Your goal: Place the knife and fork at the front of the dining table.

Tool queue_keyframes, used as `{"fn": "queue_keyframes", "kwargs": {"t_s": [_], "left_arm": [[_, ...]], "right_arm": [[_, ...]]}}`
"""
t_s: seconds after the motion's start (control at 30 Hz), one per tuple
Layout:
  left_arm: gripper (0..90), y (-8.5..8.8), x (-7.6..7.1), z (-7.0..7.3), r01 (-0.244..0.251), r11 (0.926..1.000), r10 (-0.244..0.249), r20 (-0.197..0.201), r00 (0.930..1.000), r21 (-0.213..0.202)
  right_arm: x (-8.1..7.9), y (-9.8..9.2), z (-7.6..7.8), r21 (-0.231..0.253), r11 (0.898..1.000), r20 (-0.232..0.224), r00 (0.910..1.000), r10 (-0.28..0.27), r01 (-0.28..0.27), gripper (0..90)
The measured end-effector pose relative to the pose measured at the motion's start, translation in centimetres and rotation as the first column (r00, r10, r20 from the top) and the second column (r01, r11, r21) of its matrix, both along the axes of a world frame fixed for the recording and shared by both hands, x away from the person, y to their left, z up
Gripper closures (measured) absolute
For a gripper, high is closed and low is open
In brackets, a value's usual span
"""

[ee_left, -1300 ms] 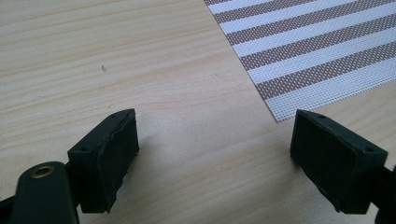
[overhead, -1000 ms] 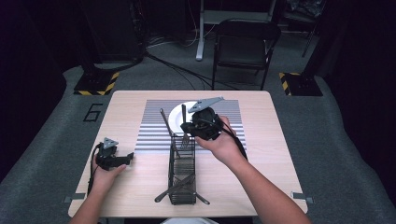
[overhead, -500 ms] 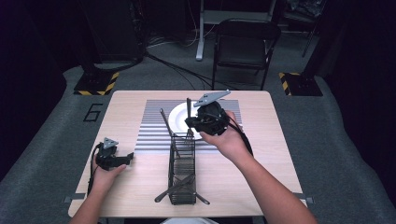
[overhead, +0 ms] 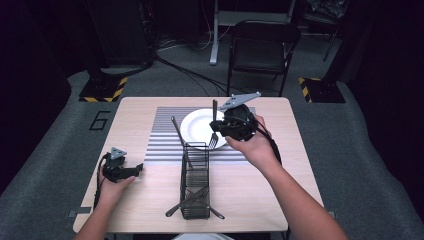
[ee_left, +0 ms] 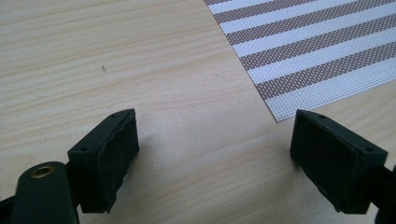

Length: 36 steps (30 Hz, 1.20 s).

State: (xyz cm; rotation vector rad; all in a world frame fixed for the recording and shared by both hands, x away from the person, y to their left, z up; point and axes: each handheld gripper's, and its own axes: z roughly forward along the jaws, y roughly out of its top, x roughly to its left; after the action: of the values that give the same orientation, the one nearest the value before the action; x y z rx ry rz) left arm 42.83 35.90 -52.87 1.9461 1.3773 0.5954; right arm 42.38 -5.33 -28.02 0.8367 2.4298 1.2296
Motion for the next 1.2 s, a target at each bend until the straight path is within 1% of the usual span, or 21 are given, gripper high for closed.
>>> {"fn": "queue_keyframes", "kwargs": {"t_s": [0.03,0.17,0.23,0.4,0.43,0.47,0.53,0.6,0.63,0.67,0.7,0.73,0.77,0.83,0.87,0.93,1.0,1.03,1.07,1.13,1.2], "left_arm": [[15.2,0.0,0.0,0.0,0.000,1.0000,0.000,0.000,1.0000,0.000],[15.2,0.0,0.0,0.0,0.000,1.0000,0.000,0.000,1.0000,-0.001],[15.2,0.0,0.0,0.0,0.000,1.0000,0.000,0.000,1.0000,0.000],[15.2,0.0,0.0,0.0,0.000,1.0000,0.000,0.000,1.0000,0.000],[15.2,0.0,0.0,0.0,0.000,1.0000,0.000,-0.001,1.0000,-0.001],[15.2,0.0,0.0,0.0,0.000,1.0000,0.000,-0.001,1.0000,-0.001],[15.2,0.0,0.0,0.0,0.001,1.0000,-0.001,-0.002,1.0000,0.001],[15.2,0.0,0.0,0.0,0.000,1.0000,0.000,0.000,1.0000,0.001],[15.2,0.0,0.0,0.0,0.000,1.0000,0.000,0.000,1.0000,0.001],[15.2,0.0,0.0,0.0,0.000,1.0000,0.000,0.000,1.0000,0.000],[15.2,0.0,0.0,0.0,0.000,1.0000,0.000,0.000,1.0000,0.000],[15.2,0.0,0.0,0.0,0.000,1.0000,0.000,0.000,1.0000,0.000],[15.2,0.0,0.0,0.0,0.000,1.0000,0.000,0.000,1.0000,0.000],[15.2,0.0,0.0,0.0,-0.001,1.0000,0.000,-0.001,1.0000,-0.001],[15.2,0.0,0.0,0.0,0.000,1.0000,0.000,0.000,1.0000,0.000],[15.2,0.0,0.0,0.0,0.000,1.0000,0.000,0.000,1.0000,0.000],[15.2,0.0,0.0,0.0,0.000,1.0000,0.000,0.000,1.0000,0.000],[15.2,0.0,0.0,0.0,0.000,1.0000,0.000,-0.001,1.0000,-0.001],[15.2,0.0,0.0,0.0,0.000,1.0000,0.000,0.000,1.0000,0.000],[15.2,0.0,0.0,0.0,0.000,1.0000,0.000,-0.001,1.0000,-0.001],[15.2,0.0,0.0,0.0,0.000,1.0000,0.000,0.000,1.0000,0.000]], "right_arm": [[0.0,-0.2,0.0,0.005,1.000,-0.007,0.9999,-0.008,0.008,87.0],[0.2,-0.8,-0.2,0.008,1.000,-0.007,0.9998,-0.017,0.017,87.0],[0.4,-1.4,-0.4,0.000,1.000,-0.004,0.9995,-0.030,0.030,87.0],[0.6,-2.2,-1.0,-0.010,0.999,-0.008,0.9986,-0.053,0.053,87.0],[0.7,-2.4,-1.2,-0.015,0.998,-0.004,0.9986,-0.053,0.053,87.0],[0.8,-2.7,-1.7,-0.012,0.998,-0.010,0.9976,-0.069,0.069,87.0],[0.9,-2.9,-1.9,-0.015,0.997,-0.014,0.9974,-0.071,0.071,87.0],[1.1,-3.2,-2.6,-0.013,0.996,-0.016,0.9959,-0.089,0.089,87.1],[1.1,-3.2,-2.6,-0.013,0.996,-0.016,0.9959,-0.089,0.089,87.1],[1.2,-3.4,-3.1,-0.018,0.995,-0.017,0.9953,-0.095,0.094,87.0],[1.2,-3.4,-3.1,-0.018,0.995,-0.017,0.9953,-0.095,0.094,87.0],[1.4,-3.6,-3.6,-0.025,0.995,-0.017,0.9948,-0.100,0.100,87.1],[1.4,-3.6,-3.6,-0.025,0.995,-0.017,0.9948,-0.100,0.100,87.1],[1.5,-3.7,-4.1,-0.024,0.994,-0.021,0.9936,-0.111,0.110,87.1],[1.7,-3.8,-4.6,-0.021,0.993,-0.032,0.9926,-0.117,0.116,87.1],[1.8,-3.9,-4.8,-0.024,0.993,-0.033,0.9923,-0.119,0.118,87.0],[2.1,-4.2,-5.5,-0.035,0.991,-0.032,0.9911,-0.129,0.128,87.0],[2.1,-4.2,-5.5,-0.035,0.991,-0.032,0.9911,-0.129,0.128,87.0],[2.2,-4.4,-6.0,-0.032,0.989,-0.039,0.9888,-0.144,0.143,87.0],[2.3,-4.5,-6.2,-0.035,0.989,-0.038,0.9885,-0.147,0.145,87.1],[2.4,-4.8,-6.8,-0.030,0.987,-0.039,0.9864,-0.160,0.159,87.1]]}}
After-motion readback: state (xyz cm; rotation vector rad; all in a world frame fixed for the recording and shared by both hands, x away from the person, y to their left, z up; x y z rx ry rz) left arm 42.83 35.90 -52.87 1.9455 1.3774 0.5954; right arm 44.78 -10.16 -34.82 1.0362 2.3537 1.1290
